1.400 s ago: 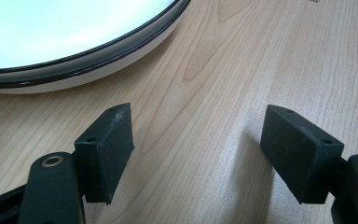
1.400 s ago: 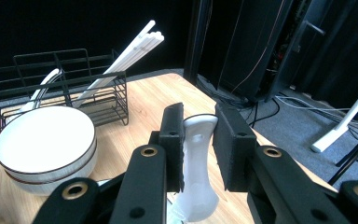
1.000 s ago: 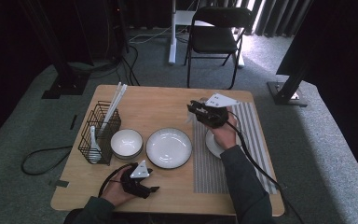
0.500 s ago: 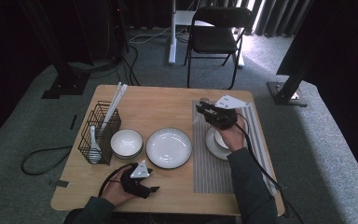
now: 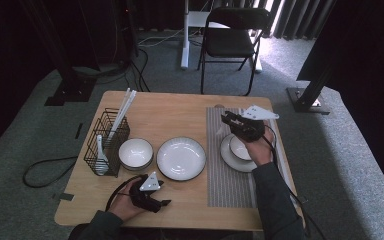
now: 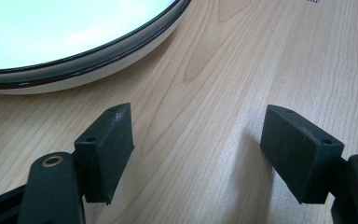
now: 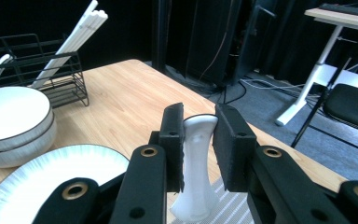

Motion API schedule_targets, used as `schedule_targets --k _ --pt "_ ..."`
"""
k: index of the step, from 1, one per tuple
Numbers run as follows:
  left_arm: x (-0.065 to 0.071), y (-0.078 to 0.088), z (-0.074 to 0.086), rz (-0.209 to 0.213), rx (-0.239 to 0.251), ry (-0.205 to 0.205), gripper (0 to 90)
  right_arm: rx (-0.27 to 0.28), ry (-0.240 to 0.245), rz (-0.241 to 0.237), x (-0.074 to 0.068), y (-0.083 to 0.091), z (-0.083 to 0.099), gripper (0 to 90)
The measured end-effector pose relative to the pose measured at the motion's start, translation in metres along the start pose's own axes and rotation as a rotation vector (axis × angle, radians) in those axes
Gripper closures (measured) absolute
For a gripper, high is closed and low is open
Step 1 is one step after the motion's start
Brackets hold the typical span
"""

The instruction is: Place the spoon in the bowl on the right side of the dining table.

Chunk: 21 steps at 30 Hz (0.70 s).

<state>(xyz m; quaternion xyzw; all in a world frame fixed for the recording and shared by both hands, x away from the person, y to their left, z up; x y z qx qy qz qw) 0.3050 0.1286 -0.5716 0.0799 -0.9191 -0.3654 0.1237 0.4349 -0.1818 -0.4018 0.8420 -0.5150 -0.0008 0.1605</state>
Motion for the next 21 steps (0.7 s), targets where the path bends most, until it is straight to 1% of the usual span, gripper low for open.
schedule_targets --k 7,21 --pt "0.000 0.000 0.000 -0.001 0.000 -0.002 26.0 -0.010 -0.011 0.031 0.013 0.009 0.007 74.0" --pt "0.000 0.000 0.000 0.000 0.000 -0.003 26.0 -0.020 -0.040 0.077 0.031 0.024 0.021 74.0"
Point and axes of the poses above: each handheld gripper's, and its own axes: y roughly backward along the jaws, z roughly out of its underside, x roughly to its right, the point moved 4 cm from there along -y, roughly forward along the jaws, and after that the axes turned 15 degrees about z, right-handed, at the moved point
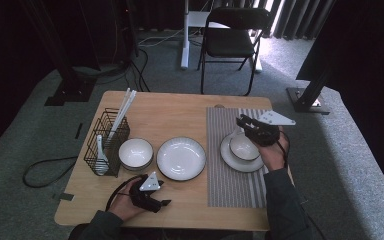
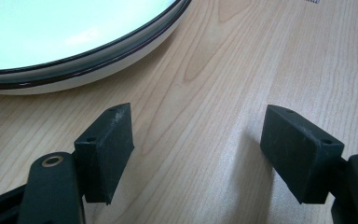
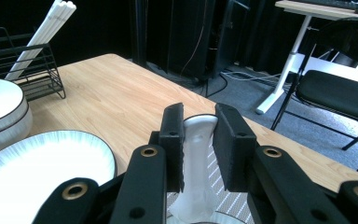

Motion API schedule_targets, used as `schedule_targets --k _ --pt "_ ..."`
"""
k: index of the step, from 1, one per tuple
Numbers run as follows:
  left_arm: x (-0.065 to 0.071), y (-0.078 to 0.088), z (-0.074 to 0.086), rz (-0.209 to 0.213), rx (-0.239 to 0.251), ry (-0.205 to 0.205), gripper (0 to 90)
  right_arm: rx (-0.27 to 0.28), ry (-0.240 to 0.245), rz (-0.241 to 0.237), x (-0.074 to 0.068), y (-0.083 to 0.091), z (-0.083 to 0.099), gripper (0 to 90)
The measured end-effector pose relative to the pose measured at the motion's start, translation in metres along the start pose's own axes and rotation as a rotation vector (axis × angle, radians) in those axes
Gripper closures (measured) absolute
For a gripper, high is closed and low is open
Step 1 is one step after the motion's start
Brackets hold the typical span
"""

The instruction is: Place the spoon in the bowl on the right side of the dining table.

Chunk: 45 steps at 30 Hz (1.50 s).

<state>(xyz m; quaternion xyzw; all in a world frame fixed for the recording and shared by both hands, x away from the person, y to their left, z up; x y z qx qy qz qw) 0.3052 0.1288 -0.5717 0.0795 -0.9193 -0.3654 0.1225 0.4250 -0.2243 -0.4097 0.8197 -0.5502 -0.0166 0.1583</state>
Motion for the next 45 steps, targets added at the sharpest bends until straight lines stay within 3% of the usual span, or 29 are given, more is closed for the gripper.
schedule_targets --k 29,45 --pt "0.000 0.000 0.000 -0.002 0.002 -0.002 26.0 -0.064 -0.027 0.066 0.023 0.016 0.040 74.0" --pt "0.000 0.000 0.000 -0.002 0.002 0.001 26.0 -0.104 -0.035 0.073 0.023 0.024 0.062 74.0"
Point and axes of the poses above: each handheld gripper's, and its own axes: y roughly backward along the jaws, z roughly out of its underside, x roughly to its right, the point moved 4 cm from there along -y, roughly forward along the jaws, and after that the axes turned 15 degrees about z, right-handed, at the moved point
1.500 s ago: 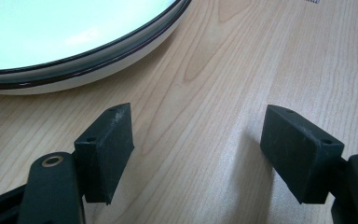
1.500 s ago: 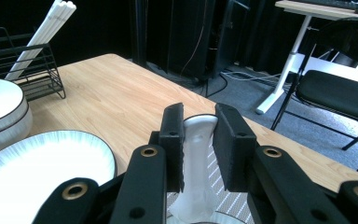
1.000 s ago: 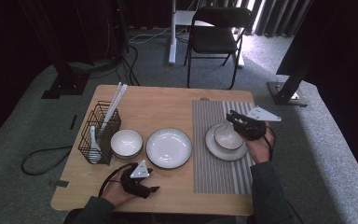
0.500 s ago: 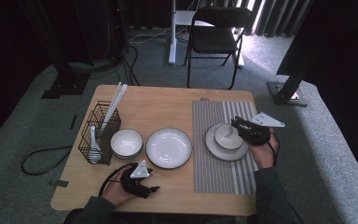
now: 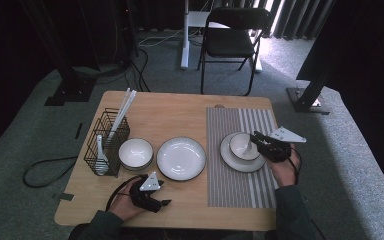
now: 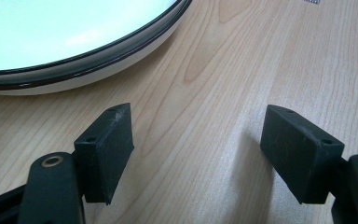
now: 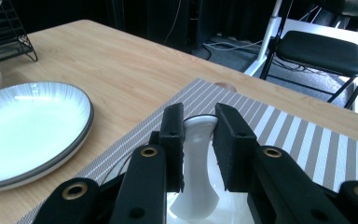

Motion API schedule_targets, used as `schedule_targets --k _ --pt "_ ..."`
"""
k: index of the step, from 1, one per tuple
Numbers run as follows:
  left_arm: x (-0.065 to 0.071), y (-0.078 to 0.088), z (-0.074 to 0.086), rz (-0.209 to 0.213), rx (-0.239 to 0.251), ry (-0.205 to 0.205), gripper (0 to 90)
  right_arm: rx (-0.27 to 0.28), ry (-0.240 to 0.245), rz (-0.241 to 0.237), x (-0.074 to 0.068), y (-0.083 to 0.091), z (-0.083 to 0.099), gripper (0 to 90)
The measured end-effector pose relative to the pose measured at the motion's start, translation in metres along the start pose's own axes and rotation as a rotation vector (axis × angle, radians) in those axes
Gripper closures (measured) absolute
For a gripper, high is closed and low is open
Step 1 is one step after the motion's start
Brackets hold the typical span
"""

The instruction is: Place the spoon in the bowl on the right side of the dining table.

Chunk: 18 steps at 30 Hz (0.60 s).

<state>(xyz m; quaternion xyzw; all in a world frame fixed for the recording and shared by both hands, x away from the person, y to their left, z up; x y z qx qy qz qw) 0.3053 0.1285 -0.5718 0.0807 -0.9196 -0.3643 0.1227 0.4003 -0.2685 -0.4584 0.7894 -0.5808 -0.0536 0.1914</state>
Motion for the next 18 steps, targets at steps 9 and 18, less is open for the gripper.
schedule_targets --k 9,18 --pt "0.000 0.000 0.000 0.000 -0.001 -0.002 25.9 -0.017 0.002 0.004 -0.001 0.005 0.008 74.0" --pt "0.000 0.000 0.000 0.000 -0.001 -0.001 25.9 -0.015 0.001 0.011 0.000 0.014 0.013 73.9"
Point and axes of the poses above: each handheld gripper's, and its own axes: y roughly backward along the jaws, z roughly out of its underside, x roughly to its right, the point moved 4 cm from there along -y, roughly forward along the jaws, and after that the axes turned 15 degrees about z, right-handed, at the moved point
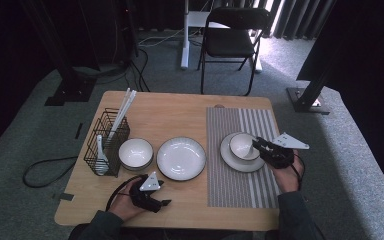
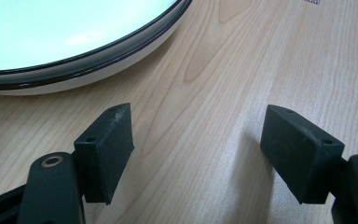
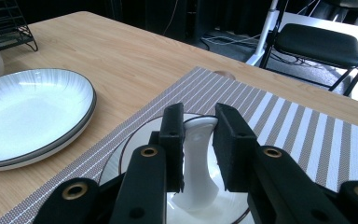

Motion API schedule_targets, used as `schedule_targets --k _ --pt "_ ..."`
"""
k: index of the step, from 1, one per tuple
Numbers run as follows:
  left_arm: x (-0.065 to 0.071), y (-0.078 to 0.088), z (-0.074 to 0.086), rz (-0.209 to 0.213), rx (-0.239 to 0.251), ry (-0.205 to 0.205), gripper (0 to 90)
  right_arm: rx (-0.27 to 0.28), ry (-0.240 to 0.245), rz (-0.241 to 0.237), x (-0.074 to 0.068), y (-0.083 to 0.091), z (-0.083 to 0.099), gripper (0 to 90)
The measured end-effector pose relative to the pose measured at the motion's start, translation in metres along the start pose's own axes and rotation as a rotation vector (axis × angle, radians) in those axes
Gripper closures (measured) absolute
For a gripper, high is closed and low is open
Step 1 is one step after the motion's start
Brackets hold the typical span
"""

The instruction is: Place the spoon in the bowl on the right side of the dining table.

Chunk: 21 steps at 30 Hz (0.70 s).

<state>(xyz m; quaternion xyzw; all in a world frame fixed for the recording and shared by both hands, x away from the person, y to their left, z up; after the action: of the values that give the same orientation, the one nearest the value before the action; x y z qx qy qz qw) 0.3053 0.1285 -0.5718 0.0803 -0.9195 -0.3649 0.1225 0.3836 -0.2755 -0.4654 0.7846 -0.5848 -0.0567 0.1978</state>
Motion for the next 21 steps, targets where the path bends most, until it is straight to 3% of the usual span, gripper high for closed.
schedule_targets --k 21 --pt "0.000 0.000 0.000 0.000 0.003 0.000 25.8 -0.016 -0.006 0.021 0.008 0.020 0.015 73.7"
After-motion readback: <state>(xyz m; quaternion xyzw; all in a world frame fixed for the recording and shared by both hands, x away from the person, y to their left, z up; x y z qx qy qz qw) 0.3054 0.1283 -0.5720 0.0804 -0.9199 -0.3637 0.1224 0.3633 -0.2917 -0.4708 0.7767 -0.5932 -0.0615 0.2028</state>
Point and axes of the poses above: each handheld gripper's, and its own axes: y roughly backward along the jaws, z roughly out of its underside, x roughly to its right, the point moved 4 cm from there along -y, roughly forward along the jaws, and after that the axes turned 15 degrees about z, right-handed, at the moved point
